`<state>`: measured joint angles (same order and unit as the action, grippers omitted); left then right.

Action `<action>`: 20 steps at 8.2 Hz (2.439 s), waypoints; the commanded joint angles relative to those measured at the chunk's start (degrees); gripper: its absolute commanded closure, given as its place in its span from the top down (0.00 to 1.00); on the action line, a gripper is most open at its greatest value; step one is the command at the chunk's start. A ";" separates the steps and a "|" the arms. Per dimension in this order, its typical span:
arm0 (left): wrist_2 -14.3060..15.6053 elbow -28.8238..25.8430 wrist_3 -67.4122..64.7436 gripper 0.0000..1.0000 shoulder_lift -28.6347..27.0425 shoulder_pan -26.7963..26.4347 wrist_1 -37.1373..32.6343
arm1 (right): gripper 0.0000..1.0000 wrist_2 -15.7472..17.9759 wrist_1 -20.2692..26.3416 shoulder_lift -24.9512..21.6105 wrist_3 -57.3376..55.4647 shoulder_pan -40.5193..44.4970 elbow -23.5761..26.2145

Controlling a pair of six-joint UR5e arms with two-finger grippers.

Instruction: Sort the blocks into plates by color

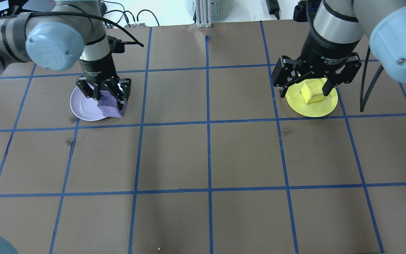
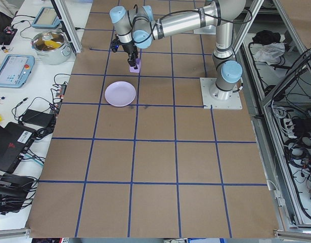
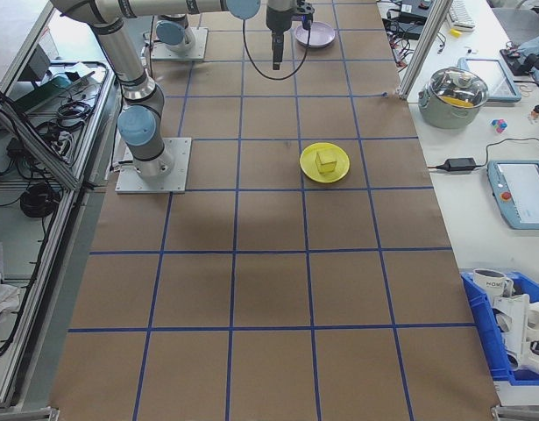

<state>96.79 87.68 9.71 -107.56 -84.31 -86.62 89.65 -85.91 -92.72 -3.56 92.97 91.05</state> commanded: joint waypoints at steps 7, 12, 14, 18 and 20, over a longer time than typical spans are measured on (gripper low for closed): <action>0.68 -0.40 4.36 0.00 -15.39 5.83 22.19 | 1.00 0.00 -0.49 0.00 -0.57 0.01 0.00; 0.94 -0.40 3.39 1.00 -10.33 5.04 17.92 | 1.00 -0.09 -0.75 0.44 -0.66 0.01 0.00; 0.16 -0.32 -1.14 1.00 -4.36 4.25 11.24 | 1.00 -0.26 -0.58 0.09 -0.75 0.01 0.00; -2.21 -0.05 -12.60 1.00 9.88 -9.44 2.86 | 1.00 0.09 0.04 0.00 -0.13 -0.07 0.09; -4.85 0.65 -15.15 1.00 16.65 -11.75 -0.54 | 1.00 0.18 0.21 0.43 -0.75 0.01 0.00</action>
<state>94.07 87.85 -3.10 -96.91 -93.49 -83.90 89.73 -85.98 -92.61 -3.90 92.97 91.08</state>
